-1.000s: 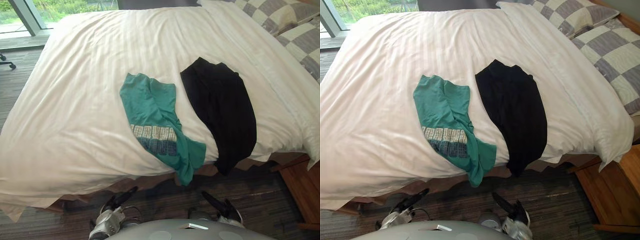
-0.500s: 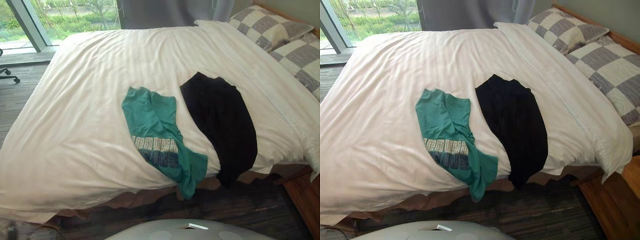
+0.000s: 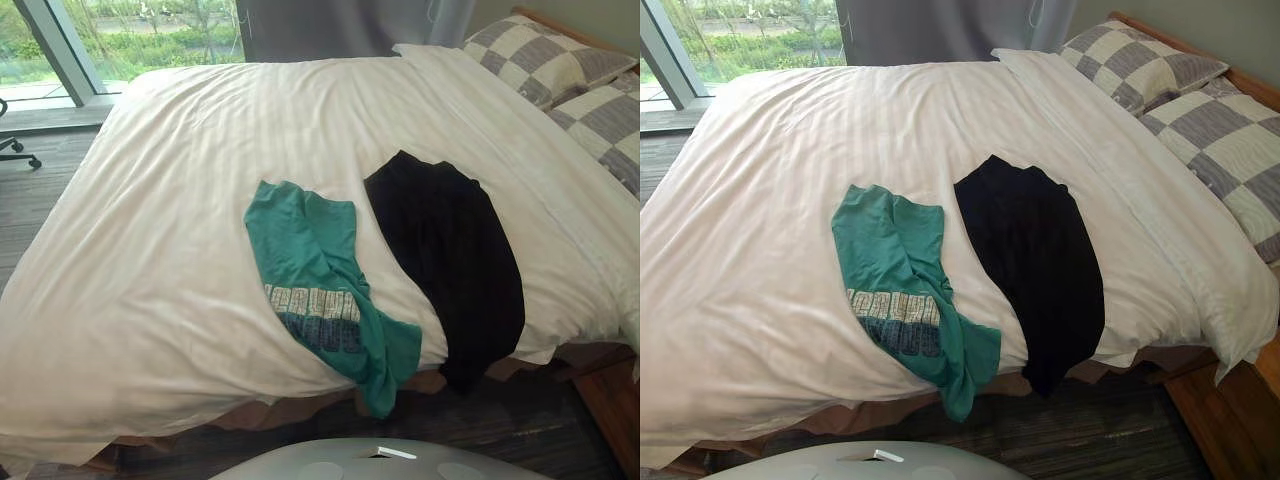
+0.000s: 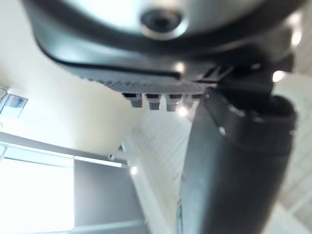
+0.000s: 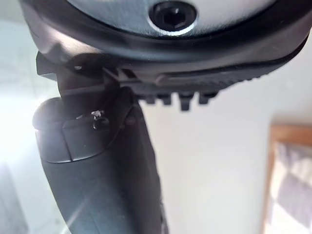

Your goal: Tidy up the quilt and then pick up the clothes from the bed and put them into the laundry hamper

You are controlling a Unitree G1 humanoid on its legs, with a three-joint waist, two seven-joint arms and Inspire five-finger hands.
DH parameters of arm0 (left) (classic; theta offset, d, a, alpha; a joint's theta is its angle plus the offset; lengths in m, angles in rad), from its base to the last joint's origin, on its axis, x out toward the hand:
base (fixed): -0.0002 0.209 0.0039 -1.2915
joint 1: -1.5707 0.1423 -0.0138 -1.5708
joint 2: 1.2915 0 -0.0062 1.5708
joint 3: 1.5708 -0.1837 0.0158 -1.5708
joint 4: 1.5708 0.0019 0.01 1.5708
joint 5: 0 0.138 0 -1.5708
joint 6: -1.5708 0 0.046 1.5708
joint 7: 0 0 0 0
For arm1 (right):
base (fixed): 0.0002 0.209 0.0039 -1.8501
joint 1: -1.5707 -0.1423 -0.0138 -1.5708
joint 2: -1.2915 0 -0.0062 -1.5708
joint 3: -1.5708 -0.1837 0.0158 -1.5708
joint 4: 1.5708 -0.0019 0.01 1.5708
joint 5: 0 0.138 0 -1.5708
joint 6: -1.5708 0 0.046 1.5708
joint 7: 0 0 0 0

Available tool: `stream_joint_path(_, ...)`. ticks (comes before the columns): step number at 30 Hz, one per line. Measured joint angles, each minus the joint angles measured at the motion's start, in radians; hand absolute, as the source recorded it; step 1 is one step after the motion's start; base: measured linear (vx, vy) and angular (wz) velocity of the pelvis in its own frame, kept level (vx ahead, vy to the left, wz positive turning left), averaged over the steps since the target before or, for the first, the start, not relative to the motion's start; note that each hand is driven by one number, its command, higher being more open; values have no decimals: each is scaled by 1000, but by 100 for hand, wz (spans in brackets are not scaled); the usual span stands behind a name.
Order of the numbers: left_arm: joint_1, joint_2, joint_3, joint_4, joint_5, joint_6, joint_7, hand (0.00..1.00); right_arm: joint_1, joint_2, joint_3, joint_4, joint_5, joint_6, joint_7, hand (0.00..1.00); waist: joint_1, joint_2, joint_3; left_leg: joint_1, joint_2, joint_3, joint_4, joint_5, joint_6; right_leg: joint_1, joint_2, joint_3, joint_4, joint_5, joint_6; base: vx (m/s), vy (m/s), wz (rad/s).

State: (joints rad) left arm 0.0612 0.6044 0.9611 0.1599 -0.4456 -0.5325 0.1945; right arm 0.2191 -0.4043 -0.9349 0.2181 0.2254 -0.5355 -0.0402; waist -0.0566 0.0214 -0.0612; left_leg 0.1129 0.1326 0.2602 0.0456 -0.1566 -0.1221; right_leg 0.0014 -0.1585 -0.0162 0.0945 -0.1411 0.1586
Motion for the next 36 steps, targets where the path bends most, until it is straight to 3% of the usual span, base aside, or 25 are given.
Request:
stream_joint_path(5,-22,-43,-339,-82,312,79,-81,100,-8,0,200,-128,-213,33,84,100,-10,30,21,15,2,42,0,0,0,-25,9,67,24,2,2,-10,-7,-34)
stream_joint_path(8,-22,-111,-474,-179,383,92,-137,100,-20,0,271,-227,-222,55,101,100,-39,18,53,36,1,57,2,0,0,-26,15,105,30,3,2,8,-11,-33)
stream_joint_path(10,-23,-164,-543,-226,383,145,-170,100,-18,9,301,-304,-221,88,101,100,-63,8,58,42,2,77,23,-3,-3,-27,17,136,30,8,3,44,-17,-38)
stream_joint_path(12,-22,-195,-569,-230,383,182,-186,100,-17,28,317,-346,-221,102,100,100,-68,5,60,37,3,88,67,-7,-5,-26,15,162,30,18,-8,62,-3,-33)
stream_joint_path(13,-24,-205,-577,-230,383,200,-193,100,-18,47,332,-369,-221,112,101,100,-71,-9,72,5,6,90,164,-20,1,-18,1,176,30,26,-18,34,29,-25)
stream_joint_path(14,-27,-205,-596,-231,383,215,-208,100,-15,74,350,-388,-221,118,100,100,-71,-37,93,-23,-12,81,140,-69,-10,-3,-28,190,29,28,-18,-18,36,-13)
stream_joint_path(15,-29,-207,-620,-236,384,225,-220,100,-18,74,354,-389,-221,121,99,100,-77,-9,92,-24,-20,71,5,6,23,-2,-17,185,30,30,-14,-25,10,-41)
stream_joint_path(16,-10,-214,-637,-248,389,238,-234,100,-13,92,386,-389,-226,144,104,100,-57,-9,96,20,-24,88,-30,45,24,-2,-10,204,41,30,-6,13,-15,-30)
stream_joint_path(24,-6,-216,-717,-270,498,362,-294,100,54,109,430,-464,-260,185,143,100,-69,11,88,39,-7,100,-31,43,25,-18,22,213,113,43,10,60,-23,-4)
stream_joint_path(27,3,-219,-748,-270,543,413,-307,100,87,109,438,-540,-260,185,152,100,-83,39,94,57,17,100,-30,43,26,-49,49,215,207,42,11,86,-86,-5)
stream_joint_path(28,7,-229,-751,-266,574,431,-311,100,88,110,440,-555,-260,182,163,100,-89,71,103,67,41,98,-33,43,25,-107,87,219,280,-1,-9,73,-124,-14)
stream_joint_path(29,9,-233,-752,-264,579,446,-316,100,95,115,444,-562,-260,180,164,100,-90,71,95,69,41,100,-32,43,25,-98,96,224,203,-14,-21,43,-108,-19)
stream_joint_path(30,9,-230,-752,-264,579,467,-323,100,110,127,456,-578,-260,180,165,100,-89,53,85,68,27,116,-28,40,21,-86,96,227,90,44,-19,86,-53,-26)
stream_joint_path(31,10,-252,-762,-256,589,502,-331,100,119,130,457,-593,-260,174,169,100,-88,60,79,67,37,131,-9,9,-5,-59,94,209,40,41,-15,101,-48,-26)
stream_joint_path(36,13,-256,-859,-225,682,592,-401,100,166,137,457,-594,-258,179,173,100,-96,93,80,70,56,159,15,5,-10,-46,109,216,27,41,-15,49,-61,-11)
